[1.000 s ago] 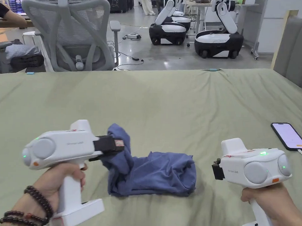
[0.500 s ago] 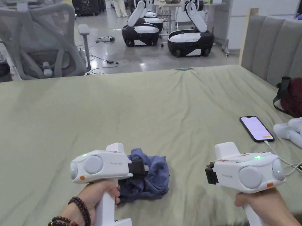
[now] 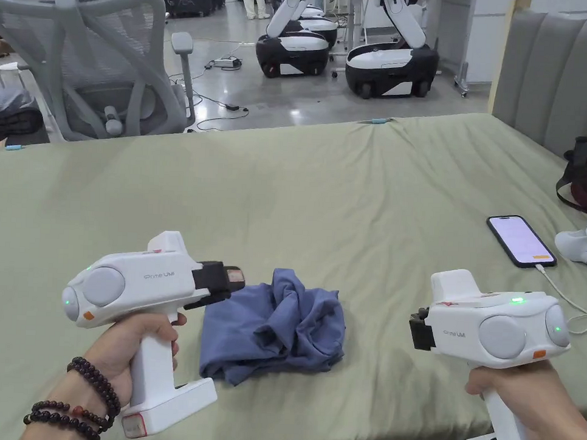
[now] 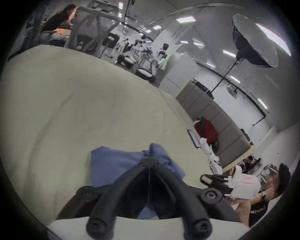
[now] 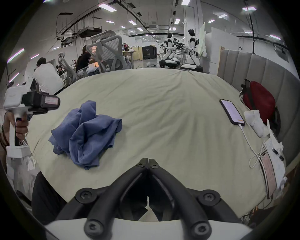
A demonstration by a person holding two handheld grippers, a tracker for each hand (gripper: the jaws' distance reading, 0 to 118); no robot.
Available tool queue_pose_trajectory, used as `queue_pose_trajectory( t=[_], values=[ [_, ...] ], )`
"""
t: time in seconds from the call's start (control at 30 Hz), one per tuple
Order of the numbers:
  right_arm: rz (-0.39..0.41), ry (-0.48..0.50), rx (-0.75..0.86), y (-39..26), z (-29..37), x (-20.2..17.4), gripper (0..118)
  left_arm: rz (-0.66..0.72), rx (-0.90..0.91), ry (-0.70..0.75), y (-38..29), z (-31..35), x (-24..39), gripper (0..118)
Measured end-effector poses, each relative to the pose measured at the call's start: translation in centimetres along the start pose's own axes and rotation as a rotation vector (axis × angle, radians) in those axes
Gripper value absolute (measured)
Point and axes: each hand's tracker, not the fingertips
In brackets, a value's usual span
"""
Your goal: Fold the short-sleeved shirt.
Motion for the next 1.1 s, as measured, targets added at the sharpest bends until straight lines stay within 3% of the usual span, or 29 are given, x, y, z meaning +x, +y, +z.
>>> queue_pose_trajectory(
  t=[0.43, 0.63, 0.77, 0.87, 1.0, 1.1],
  values=[
    [0.000, -0.001, -0.026, -0.4, 0.2, 1.3, 0, 0.005, -0.274, -0.171, -4.0, -10.9, 2.8, 0],
    [-0.019, -0.036, -0.039, -1.1, 0.8, 2.9, 0, -0.010, -0.316, -0.169, -5.5, -14.5, 5.5, 0],
    [-0.015, -0.055, -0.045, -1.0, 1.3, 3.6, 0, -0.061, -0.291, -0.171, -4.3, -12.7, 6.3, 0],
    [-0.016, -0.050, -0.038, 0.1, 1.1, 3.2, 0, -0.025, -0.190, -0.241, -2.3, -9.4, 6.2, 0],
    [0.027, 0.025, 0.026, 3.1, 0.7, -0.2, 0, -0.019, -0.009, -0.267, -0.4, -3.9, 4.3, 0],
    [0.082, 0.097, 0.054, 5.3, -0.3, -4.0, 0, -0.004, 0.027, -0.189, -0.3, -0.6, 1.5, 0]
  ],
)
